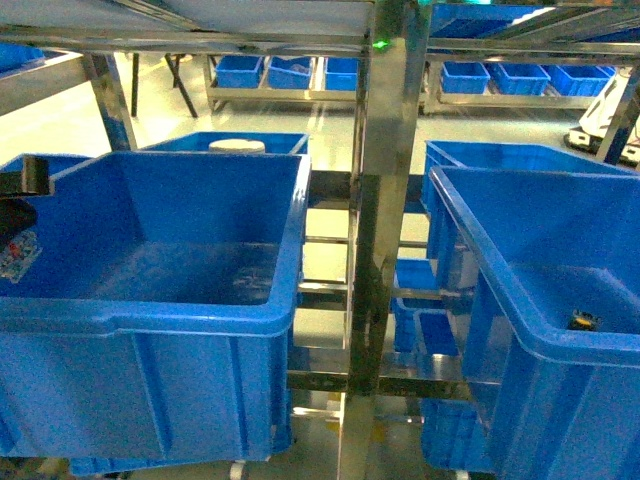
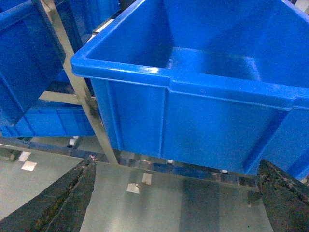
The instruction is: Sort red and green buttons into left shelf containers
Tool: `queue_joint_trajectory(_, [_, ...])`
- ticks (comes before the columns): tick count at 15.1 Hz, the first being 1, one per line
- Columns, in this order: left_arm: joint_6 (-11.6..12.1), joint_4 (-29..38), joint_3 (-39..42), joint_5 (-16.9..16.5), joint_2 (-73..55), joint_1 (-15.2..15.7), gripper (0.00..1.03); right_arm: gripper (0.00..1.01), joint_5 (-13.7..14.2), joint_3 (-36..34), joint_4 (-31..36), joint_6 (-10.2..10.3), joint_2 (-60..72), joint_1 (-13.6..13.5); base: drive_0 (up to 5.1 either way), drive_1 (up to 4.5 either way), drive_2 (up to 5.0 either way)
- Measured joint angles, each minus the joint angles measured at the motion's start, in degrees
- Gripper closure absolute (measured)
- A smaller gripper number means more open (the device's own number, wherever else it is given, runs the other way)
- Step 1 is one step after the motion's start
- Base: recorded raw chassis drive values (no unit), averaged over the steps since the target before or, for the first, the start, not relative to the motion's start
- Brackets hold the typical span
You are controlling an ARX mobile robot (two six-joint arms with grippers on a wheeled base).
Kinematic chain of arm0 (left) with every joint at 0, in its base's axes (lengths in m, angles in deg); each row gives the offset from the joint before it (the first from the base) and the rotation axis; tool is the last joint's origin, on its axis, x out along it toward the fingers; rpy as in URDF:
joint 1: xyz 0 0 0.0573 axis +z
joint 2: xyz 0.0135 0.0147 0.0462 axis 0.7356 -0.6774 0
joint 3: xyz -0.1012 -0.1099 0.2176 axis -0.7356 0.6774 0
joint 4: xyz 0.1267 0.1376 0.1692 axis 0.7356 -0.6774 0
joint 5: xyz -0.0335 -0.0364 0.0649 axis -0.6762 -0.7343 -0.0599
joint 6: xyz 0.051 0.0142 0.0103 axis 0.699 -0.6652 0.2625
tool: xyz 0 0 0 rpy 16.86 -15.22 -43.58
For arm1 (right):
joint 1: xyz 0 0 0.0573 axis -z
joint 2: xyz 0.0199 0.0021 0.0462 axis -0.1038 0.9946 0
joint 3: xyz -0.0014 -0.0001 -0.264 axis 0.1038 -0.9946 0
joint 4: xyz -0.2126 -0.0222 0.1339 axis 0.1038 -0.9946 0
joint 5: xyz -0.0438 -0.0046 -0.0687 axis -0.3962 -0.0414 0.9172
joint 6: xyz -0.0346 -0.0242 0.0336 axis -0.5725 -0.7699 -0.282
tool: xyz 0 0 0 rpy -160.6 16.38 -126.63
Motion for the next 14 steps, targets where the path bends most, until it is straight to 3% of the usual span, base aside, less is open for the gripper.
queue_joint_trajectory(3, [-0.9,-2.4,-5.7,0.5,-5.6,-0.7,0.74,0.03,0.0,0.0,0.0,0.0,0.0,0.0,0.0,0.00,0.0])
queue_joint_trajectory(6, [-4.8,-5.2,-6.1,0.3,-10.1,0.0,0.74,0.03,0.0,0.0,0.0,0.0,0.0,0.0,0.0,0.00,0.0])
queue_joint_trajectory(7, [-6.4,-3.5,-4.9,1.2,-10.3,1.5,0.74,0.03,0.0,0.0,0.0,0.0,0.0,0.0,0.0,0.00,0.0])
queue_joint_trajectory(8, [-6.4,-3.2,-4.8,2.3,-10.3,2.2,0.74,0.03,0.0,0.0,0.0,0.0,0.0,0.0,0.0,0.00,0.0])
queue_joint_trajectory(14, [-10.5,1.7,-5.0,1.2,-10.1,0.9,0.74,0.03,0.0,0.0,0.0,0.0,0.0,0.0,0.0,0.00,0.0])
